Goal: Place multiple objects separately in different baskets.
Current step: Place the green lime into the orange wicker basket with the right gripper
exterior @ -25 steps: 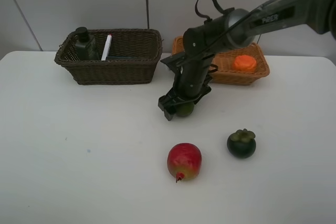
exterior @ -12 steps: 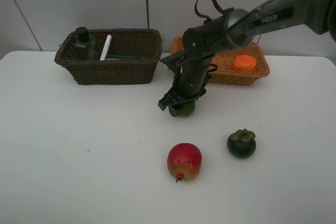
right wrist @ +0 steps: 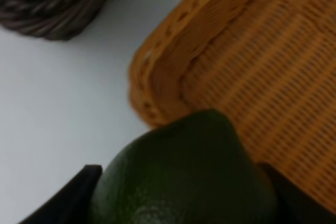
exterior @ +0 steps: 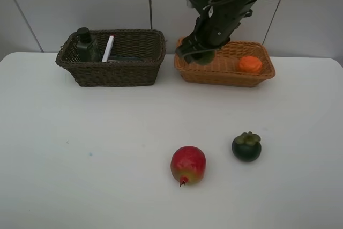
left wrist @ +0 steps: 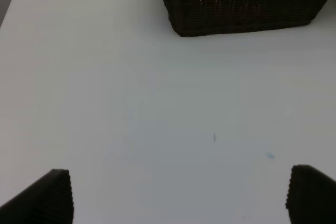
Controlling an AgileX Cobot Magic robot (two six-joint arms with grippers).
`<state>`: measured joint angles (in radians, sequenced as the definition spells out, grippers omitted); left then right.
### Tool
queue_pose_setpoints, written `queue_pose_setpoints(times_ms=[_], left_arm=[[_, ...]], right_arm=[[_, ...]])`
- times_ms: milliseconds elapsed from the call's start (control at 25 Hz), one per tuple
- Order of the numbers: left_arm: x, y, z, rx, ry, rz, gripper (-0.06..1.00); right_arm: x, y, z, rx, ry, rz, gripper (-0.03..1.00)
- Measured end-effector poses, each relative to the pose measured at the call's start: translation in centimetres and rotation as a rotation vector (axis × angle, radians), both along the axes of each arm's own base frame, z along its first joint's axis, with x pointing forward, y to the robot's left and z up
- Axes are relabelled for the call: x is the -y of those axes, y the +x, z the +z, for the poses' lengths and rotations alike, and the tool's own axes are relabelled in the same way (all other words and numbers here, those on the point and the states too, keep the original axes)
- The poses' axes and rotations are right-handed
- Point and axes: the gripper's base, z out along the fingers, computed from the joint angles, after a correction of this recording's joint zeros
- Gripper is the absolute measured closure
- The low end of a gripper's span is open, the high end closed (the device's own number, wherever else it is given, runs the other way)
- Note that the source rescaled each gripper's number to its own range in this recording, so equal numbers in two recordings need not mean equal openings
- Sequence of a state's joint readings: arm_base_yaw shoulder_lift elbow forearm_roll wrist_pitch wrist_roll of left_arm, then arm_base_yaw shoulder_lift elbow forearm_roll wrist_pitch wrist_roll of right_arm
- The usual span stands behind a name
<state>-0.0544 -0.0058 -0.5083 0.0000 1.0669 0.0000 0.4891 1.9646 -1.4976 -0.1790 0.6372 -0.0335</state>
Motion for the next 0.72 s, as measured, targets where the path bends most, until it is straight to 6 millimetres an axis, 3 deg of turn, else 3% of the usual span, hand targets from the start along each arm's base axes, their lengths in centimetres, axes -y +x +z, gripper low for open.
queue_pose_setpoints(times_ms=[120, 320, 360, 440, 480, 520, 600, 720], left_arm=[[0.0, 0.0, 0.0, 0.0, 0.0, 0.0, -0.06], [0.0, 0.0, 0.0, 0.0, 0.0, 0.0, -0.06], [0.0, 0.0, 0.0, 0.0, 0.0, 0.0, -0.06], [0.0, 0.0, 0.0, 0.0, 0.0, 0.0, -0.06], [0.0, 0.0, 0.0, 0.0, 0.0, 0.0, -0.06], [0.0, 0.0, 0.0, 0.0, 0.0, 0.0, -0.06], [0.0, 0.0, 0.0, 0.0, 0.0, 0.0, -0.06], [0.0, 0.0, 0.0, 0.0, 0.0, 0.0, -0.06]], right_arm=[[3.6, 2.6, -0.5, 0.048, 0.088, -0.13, 0.96], [7.2, 5.4, -3.0, 0.072, 0.212, -0.283, 0.95], [7.5, 5.7, -3.3, 0.073, 0.224, -0.299, 0.83], [7.9, 6.0, -4.0, 0.066, 0.231, -0.315, 0.39], [8.0, 6.0, -4.2, 0.061, 0.228, -0.318, 0.22], [8.0, 6.0, -4.5, 0.052, 0.224, -0.32, 0.12], [8.2, 5.8, -4.8, 0.025, 0.2, -0.317, 0.03], [8.3, 5.2, -4.3, -0.019, 0.182, -0.323, -0.02]])
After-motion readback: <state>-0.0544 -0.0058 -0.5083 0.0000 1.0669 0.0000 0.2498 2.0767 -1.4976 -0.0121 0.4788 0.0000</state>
